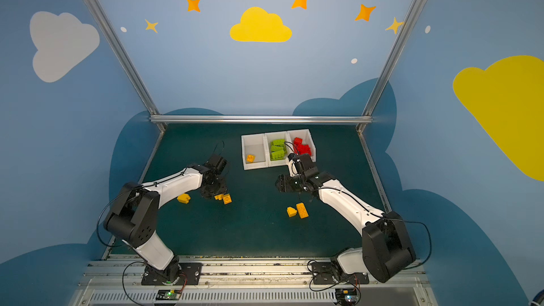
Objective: Sort the legos into containers by color
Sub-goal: Pick up the lego from the center of the table.
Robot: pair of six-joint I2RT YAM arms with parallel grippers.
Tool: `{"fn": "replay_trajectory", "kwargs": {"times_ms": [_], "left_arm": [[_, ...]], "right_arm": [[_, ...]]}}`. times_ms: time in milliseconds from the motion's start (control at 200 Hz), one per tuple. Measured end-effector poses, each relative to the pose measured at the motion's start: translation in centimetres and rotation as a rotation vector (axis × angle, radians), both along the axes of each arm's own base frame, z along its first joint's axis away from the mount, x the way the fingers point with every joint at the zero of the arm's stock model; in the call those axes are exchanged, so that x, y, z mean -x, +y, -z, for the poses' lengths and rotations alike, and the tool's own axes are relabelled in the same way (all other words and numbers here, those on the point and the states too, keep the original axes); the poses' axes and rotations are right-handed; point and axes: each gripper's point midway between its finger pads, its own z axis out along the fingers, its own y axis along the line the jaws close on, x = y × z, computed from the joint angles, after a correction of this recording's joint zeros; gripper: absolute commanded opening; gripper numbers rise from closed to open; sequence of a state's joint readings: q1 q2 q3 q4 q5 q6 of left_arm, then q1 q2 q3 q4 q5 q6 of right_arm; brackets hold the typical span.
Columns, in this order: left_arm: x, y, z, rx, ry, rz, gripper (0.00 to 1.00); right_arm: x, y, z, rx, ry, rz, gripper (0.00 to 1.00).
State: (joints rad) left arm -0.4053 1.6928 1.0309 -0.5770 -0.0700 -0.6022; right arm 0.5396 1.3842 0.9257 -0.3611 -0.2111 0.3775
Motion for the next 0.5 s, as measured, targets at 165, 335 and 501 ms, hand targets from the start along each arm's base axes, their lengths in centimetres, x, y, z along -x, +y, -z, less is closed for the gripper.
{"fn": "replay_trajectory", "kwargs": {"times_ms": [165,335,501], "left_arm": [[0.2,-0.1,0.3,-0.009,0.007,0.006,0.44],[0.3,-0.4,0.2,-0.015,0.008,0.015,0.33],[-0.6,-1.0,-1.1,0.0,-0.016,0.021,0.33]], "right_arm": [[-0.1,0.0,0.1,-0.001,-0.002,0.0,0.73],[0.0,0.0,0.4,0.001,0.003,0.0,0.73],[0.1,-0.1,0.6,0.003,0.006,0.0,0.73]]}}
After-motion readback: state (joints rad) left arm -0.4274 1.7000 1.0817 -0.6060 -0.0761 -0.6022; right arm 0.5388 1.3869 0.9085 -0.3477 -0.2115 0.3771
